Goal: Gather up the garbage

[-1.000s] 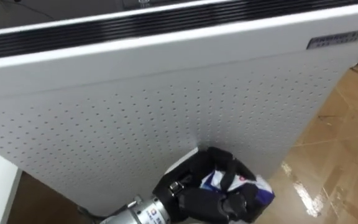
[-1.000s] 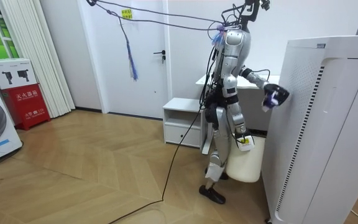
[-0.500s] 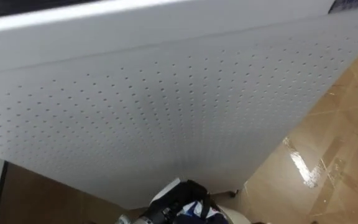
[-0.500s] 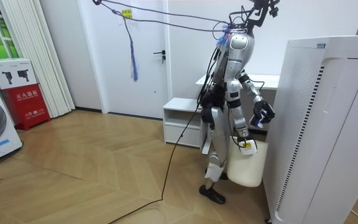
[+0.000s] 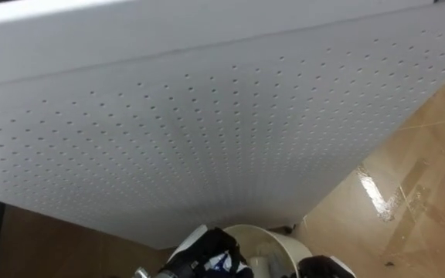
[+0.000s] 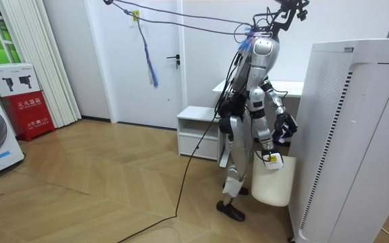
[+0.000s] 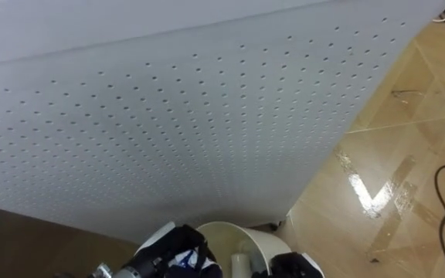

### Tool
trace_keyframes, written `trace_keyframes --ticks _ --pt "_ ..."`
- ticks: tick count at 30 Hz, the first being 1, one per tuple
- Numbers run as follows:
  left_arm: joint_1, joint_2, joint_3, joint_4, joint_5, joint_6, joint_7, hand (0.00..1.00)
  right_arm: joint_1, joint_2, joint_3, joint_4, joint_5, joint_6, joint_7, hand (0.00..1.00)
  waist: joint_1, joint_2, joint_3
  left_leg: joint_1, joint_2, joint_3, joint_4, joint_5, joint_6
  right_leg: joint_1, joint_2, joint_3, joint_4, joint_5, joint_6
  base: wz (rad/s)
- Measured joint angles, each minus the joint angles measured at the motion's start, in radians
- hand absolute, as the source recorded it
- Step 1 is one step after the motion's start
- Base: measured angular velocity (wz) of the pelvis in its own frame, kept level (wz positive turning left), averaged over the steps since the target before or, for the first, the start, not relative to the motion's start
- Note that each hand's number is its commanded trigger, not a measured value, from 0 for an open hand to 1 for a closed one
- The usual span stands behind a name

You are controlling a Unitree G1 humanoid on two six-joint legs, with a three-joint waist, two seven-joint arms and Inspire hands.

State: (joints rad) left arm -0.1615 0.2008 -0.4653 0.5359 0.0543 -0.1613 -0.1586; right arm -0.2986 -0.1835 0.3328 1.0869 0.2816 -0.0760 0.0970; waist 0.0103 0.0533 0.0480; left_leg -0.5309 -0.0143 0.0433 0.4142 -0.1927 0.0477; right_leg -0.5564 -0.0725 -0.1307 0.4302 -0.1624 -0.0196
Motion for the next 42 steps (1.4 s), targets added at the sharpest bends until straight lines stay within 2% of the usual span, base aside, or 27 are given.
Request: trace_keyframes --ticks 7,11,14,18,25,37,42 --pt "0.001 0.004 -0.034 0.061 -0.001 -0.012 0.017 0.0 0.001 0.001 0.043 0.001 0.033 -0.001 -0.016 1.0 -0.002 -0.006 0.0036 0.002 0.0 0.003 -0.001 0.0 0.0 0.0 0.0 -0.002 0.003 0.0 0.0 0.0" --pt "0.004 0.009 -0.05 0.074 -0.001 -0.013 0.019 0.0 0.002 0.002 0.079 0.001 0.033 -0.001 -0.016 1.0 -0.002 -0.017 0.0085 0.0 0.0 0.002 0.003 0.001 -0.001 0.0 -0.001 -0.002 0.005 0.0 0.0 0.01" --pt "0.002 0.004 -0.053 0.074 -0.001 -0.013 0.02 0.0 0.003 0.004 0.09 0.001 0.033 -0.001 -0.016 1.0 -0.004 -0.023 0.0091 -0.01 0.001 0.001 0.017 0.001 -0.001 -0.001 -0.003 -0.009 0.007 -0.001 0.0 0.07" --pt "-0.001 -0.002 -0.064 0.075 -0.002 -0.029 0.022 0.0 0.004 0.007 0.117 0.003 0.033 -0.001 -0.006 1.0 -0.007 -0.033 0.0082 -0.015 0.0 0.002 0.031 0.001 -0.001 -0.001 -0.005 -0.011 0.017 -0.003 0.001 0.03" --pt "0.006 -0.024 -0.08 0.105 -0.001 -0.041 0.018 0.0 0.008 0.026 0.115 0.006 0.023 -0.002 0.013 1.0 -0.008 -0.035 0.0073 -0.015 0.002 0.009 0.035 0.001 0.001 -0.001 -0.008 -0.015 0.022 -0.003 0.001 0.03" --pt "0.012 -0.013 -0.089 0.114 0.0 -0.041 0.004 0.0 0.007 0.014 0.114 0.012 0.023 -0.002 0.037 1.0 -0.004 -0.032 0.0048 -0.023 0.0 0.01 0.037 0.002 0.003 -0.01 -0.013 -0.02 0.035 -0.003 0.0 0.01" --pt "0.012 -0.012 -0.089 0.118 -0.001 -0.041 -0.005 0.0 0.006 0.011 0.115 0.024 0.024 -0.017 0.037 1.0 -0.004 -0.031 0.0041 -0.023 0.0 0.01 0.038 0.003 0.003 -0.01 -0.012 -0.02 0.036 -0.003 0.0 0.0"
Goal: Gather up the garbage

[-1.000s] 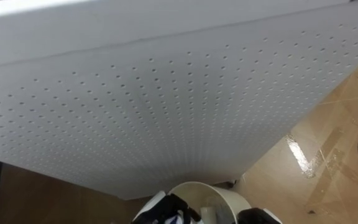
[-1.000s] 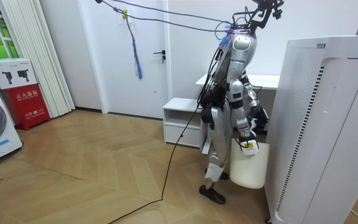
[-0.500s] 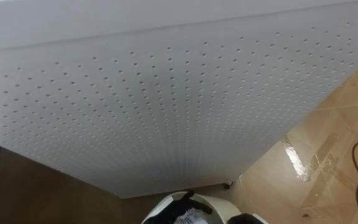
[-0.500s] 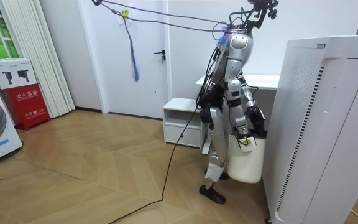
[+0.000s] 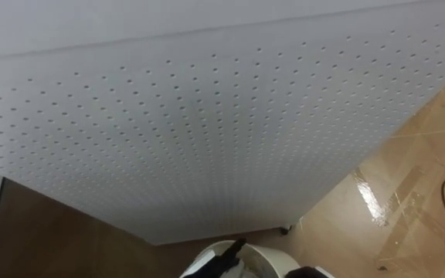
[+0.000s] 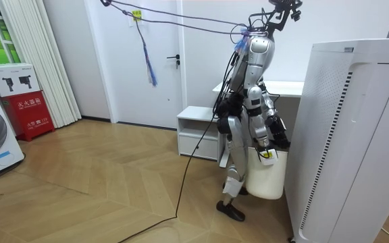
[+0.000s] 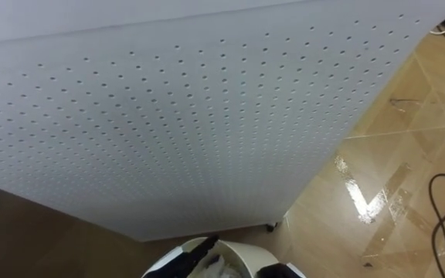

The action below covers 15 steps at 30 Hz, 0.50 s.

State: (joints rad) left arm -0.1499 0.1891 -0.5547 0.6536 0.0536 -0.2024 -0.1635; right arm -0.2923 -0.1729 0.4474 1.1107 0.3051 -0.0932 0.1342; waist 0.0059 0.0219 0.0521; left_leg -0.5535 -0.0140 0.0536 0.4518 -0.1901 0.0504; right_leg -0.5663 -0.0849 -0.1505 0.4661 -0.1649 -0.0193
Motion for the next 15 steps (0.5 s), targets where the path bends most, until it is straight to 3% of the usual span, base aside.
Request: trace_keyframes --ticks 15 --pt "-0.006 0.001 0.004 0.125 -0.001 -0.003 -0.005 0.0 0.008 -0.011 -0.005 0.068 0.013 -0.009 0.0 1.0 0.003 0.004 -0.0031 0.06 0.001 0.002 -0.014 0.0 0.0 0.06 0.002 -0.002 -0.017 0.0 0.0 0.0"
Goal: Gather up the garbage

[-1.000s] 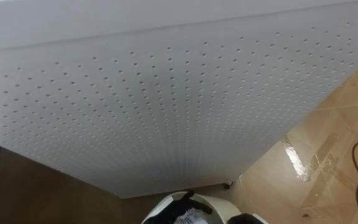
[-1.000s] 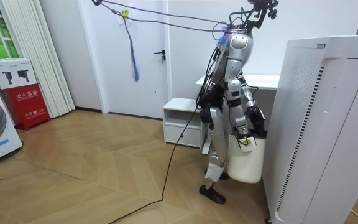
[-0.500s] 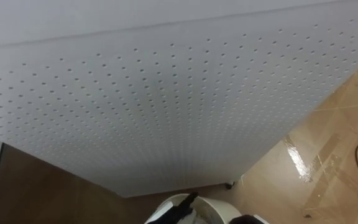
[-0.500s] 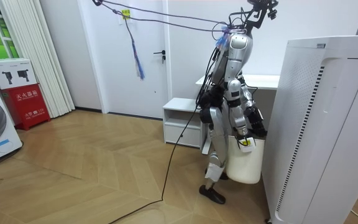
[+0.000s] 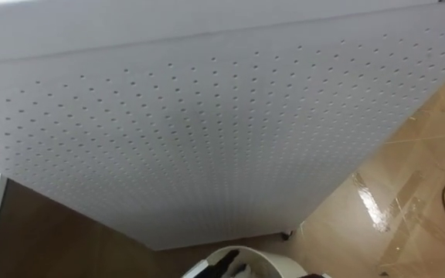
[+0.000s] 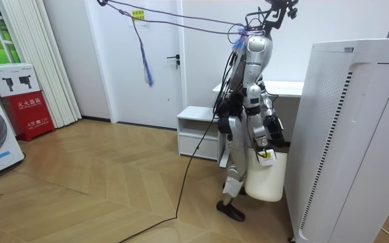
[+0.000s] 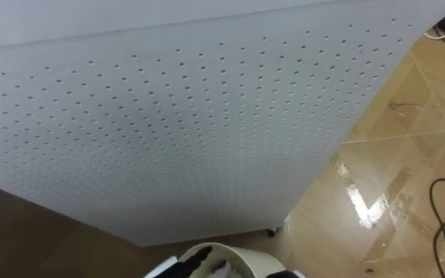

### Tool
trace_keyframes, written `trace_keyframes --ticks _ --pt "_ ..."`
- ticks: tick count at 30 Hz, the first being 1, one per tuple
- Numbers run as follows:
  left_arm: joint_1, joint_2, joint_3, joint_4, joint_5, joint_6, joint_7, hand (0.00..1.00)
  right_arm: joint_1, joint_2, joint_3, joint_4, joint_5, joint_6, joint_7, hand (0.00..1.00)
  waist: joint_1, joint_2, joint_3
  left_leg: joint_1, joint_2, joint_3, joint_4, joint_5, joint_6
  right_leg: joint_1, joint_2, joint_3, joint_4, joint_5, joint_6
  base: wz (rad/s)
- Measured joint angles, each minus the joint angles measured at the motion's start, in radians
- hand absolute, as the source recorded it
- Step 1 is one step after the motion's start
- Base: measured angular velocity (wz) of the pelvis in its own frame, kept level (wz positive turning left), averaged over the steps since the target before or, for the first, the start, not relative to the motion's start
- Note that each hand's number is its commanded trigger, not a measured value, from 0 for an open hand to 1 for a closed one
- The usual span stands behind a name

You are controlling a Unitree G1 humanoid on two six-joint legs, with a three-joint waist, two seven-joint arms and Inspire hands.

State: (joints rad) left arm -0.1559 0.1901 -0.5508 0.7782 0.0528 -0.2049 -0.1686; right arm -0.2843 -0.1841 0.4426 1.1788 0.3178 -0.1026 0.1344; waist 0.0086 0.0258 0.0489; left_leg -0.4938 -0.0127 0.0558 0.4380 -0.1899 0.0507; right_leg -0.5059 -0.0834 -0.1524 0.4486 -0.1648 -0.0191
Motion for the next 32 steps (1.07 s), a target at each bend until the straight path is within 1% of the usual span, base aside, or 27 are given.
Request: trace_keyframes --ticks 3,4,5,6,8,9,10,11,12,14,15,16,17,18,20,22,23,26,28,30,32 --pt "0.009 -0.002 0.007 0.085 0.0 -0.002 0.0 0.0 0.034 -0.006 -0.01 0.026 0.03 -0.003 0.002 1.0 0.003 0.0 -0.0045 0.065 0.0 0.0 -0.035 0.001 -0.001 0.064 0.005 -0.007 -0.03 0.001 0.001 0.0" --pt "0.023 -0.003 0.023 0.118 -0.002 -0.002 -0.001 0.0 0.058 -0.01 -0.017 0.031 0.034 -0.006 0.004 1.0 0.002 0.003 -0.0096 0.095 0.0 -0.003 -0.051 0.002 -0.002 0.096 0.011 -0.01 -0.049 0.002 0.003 0.0" --pt "0.043 -0.002 0.047 0.14 -0.004 -0.002 -0.001 0.0 0.083 -0.013 -0.034 0.032 0.038 -0.006 0.009 1.0 0.004 0.004 -0.0173 0.122 0.001 -0.002 -0.068 0.003 -0.003 0.122 0.014 -0.01 -0.065 0.003 0.003 0.0" --pt "0.053 -0.002 0.06 0.152 -0.003 -0.002 -0.001 0.0 0.095 -0.015 -0.039 0.033 0.042 -0.007 0.01 1.0 0.004 0.004 -0.0208 0.136 0.001 -0.001 -0.078 0.004 -0.003 0.135 0.015 -0.01 -0.073 0.004 0.004 -0.03" --pt "0.101 0.002 0.114 0.199 -0.007 -0.002 0.0 0.0 0.141 -0.015 -0.076 0.056 0.074 -0.01 0.014 1.0 0.001 0.003 -0.0285 0.21 0.0 -0.001 -0.127 0.013 -0.006 0.203 0.019 -0.011 -0.113 0.006 0.006 0.0" --pt "0.135 0.008 0.147 0.208 -0.006 -0.002 0.001 0.0 0.168 -0.017 -0.105 0.06 0.085 -0.013 0.022 1.0 -0.001 0.002 -0.037 0.244 0.0 -0.002 -0.15 0.015 -0.007 0.236 0.022 -0.012 -0.134 0.007 0.007 0.0" --pt "0.154 0.011 0.167 0.21 -0.007 -0.002 0.001 0.0 0.181 -0.017 -0.123 0.06 0.088 -0.013 0.023 1.0 -0.002 0.002 -0.0391 0.262 0.001 -0.002 -0.161 0.015 -0.008 0.253 0.025 -0.012 -0.142 0.007 0.008 0.0" --pt "0.185 0.018 0.205 0.214 -0.014 -0.002 0.003 0.0 0.203 -0.019 -0.146 0.059 0.098 -0.016 0.024 1.0 -0.004 -0.002 -0.0414 0.294 0.0 -0.001 -0.18 0.016 -0.009 0.281 0.027 -0.01 -0.153 0.006 0.008 -0.03" --pt "0.198 0.021 0.223 0.214 -0.023 -0.003 0.005 0.0 0.214 -0.021 -0.154 0.06 0.106 -0.018 0.025 1.0 -0.004 -0.004 -0.0429 0.308 0.0 -0.001 -0.189 0.017 -0.01 0.293 0.028 -0.01 -0.161 0.006 0.009 0.0" --pt "0.241 0.026 0.288 0.22 -0.056 -0.004 0.018 0.0 0.257 -0.029 -0.187 0.06 0.114 -0.031 0.028 1.0 -0.004 -0.016 -0.0411 0.366 0.0 -0.001 -0.219 0.018 -0.012 0.355 0.035 -0.012 -0.198 0.005 0.009 0.0" --pt "0.252 0.026 0.301 0.222 -0.065 -0.005 0.024 0.0 0.266 -0.028 -0.193 0.06 0.114 -0.033 0.028 1.0 -0.004 -0.021 -0.0423 0.379 0.0 -0.001 -0.225 0.018 -0.012 0.371 0.036 -0.013 -0.207 0.005 0.01 0.0" --pt "0.273 0.025 0.324 0.223 -0.081 -0.006 0.034 0.0 0.277 -0.027 -0.206 0.061 0.112 -0.038 0.026 1.0 -0.005 -0.032 -0.0462 0.406 -0.001 0.0 -0.236 0.018 -0.012 0.401 0.039 -0.014 -0.225 0.004 0.011 0.04" --pt "0.284 0.024 0.34 0.229 -0.102 -0.007 0.039 0.0 0.287 -0.025 -0.224 0.064 0.109 -0.039 0.025 1.0 -0.005 -0.042 -0.0475 0.425 0.0 -0.001 -0.243 0.017 -0.013 0.423 0.041 -0.014 -0.238 0.004 0.011 0.05" --pt "0.285 0.022 0.348 0.237 -0.11 -0.007 0.04 0.0 0.289 -0.025 -0.229 0.067 0.108 -0.039 0.024 1.0 -0.002 -0.046 -0.0478 0.432 0.0 0.0 -0.245 0.017 -0.013 0.433 0.042 -0.013 -0.245 0.005 0.012 0.0" --pt "0.29 0.012 0.375 0.277 -0.139 -0.01 0.049 0.0 0.301 -0.023 -0.231 0.074 0.105 -0.039 0.021 1.0 -0.001 -0.058 -0.0464 0.469 0.001 0.0 -0.257 0.015 -0.016 0.473 0.045 -0.016 -0.266 0.006 0.014 0.0" --pt "0.291 -0.001 0.4 0.304 -0.152 -0.01 0.055 0.0 0.312 -0.021 -0.232 0.074 0.105 -0.038 0.018 1.0 0.002 -0.06 -0.0463 0.493 0.001 -0.001 -0.258 0.009 -0.019 0.497 0.048 -0.016 -0.279 0.006 0.014 0.0" --pt "0.295 -0.007 0.412 0.311 -0.166 -0.01 0.057 0.0 0.317 -0.019 -0.233 0.074 0.105 -0.037 0.017 1.0 0.003 -0.059 -0.044 0.506 0.003 -0.001 -0.262 0.004 -0.019 0.51 0.05 -0.016 -0.282 0.006 0.015 0.0" --pt "0.307 -0.013 0.42 0.316 -0.209 -0.002 0.059 0.0 0.323 -0.007 -0.241 0.068 0.096 -0.033 0.01 1.0 0.002 -0.058 -0.0431 0.525 0.005 -0.001 -0.273 0.003 -0.02 0.522 0.053 -0.014 -0.282 0.006 0.015 -0.01" --pt "0.316 -0.018 0.433 0.323 -0.223 0.003 0.059 0.0 0.324 -0.003 -0.242 0.064 0.087 -0.029 0.01 1.0 0.01 -0.057 -0.0438 0.528 0.005 -0.001 -0.274 0.002 -0.02 0.528 0.054 -0.013 -0.281 0.006 0.015 0.0" --pt "0.323 -0.021 0.444 0.331 -0.273 0.005 0.059 0.0 0.333 -0.001 -0.25 0.067 0.085 -0.027 0.01 1.0 0.017 -0.057 -0.0382 0.543 0.006 0.0 -0.277 0.002 -0.02 0.547 0.054 -0.012 -0.283 0.006 0.015 0.0" --pt "0.334 -0.023 0.485 0.364 -0.342 0.018 0.053 0.0 0.352 0.008 -0.287 0.068 0.08 -0.024 0.01 1.0 0.025 -0.057 -0.0388 0.56 0.006 -0.005 -0.28 -0.002 -0.02 0.563 0.057 -0.014 -0.296 0.006 0.015 0.02"
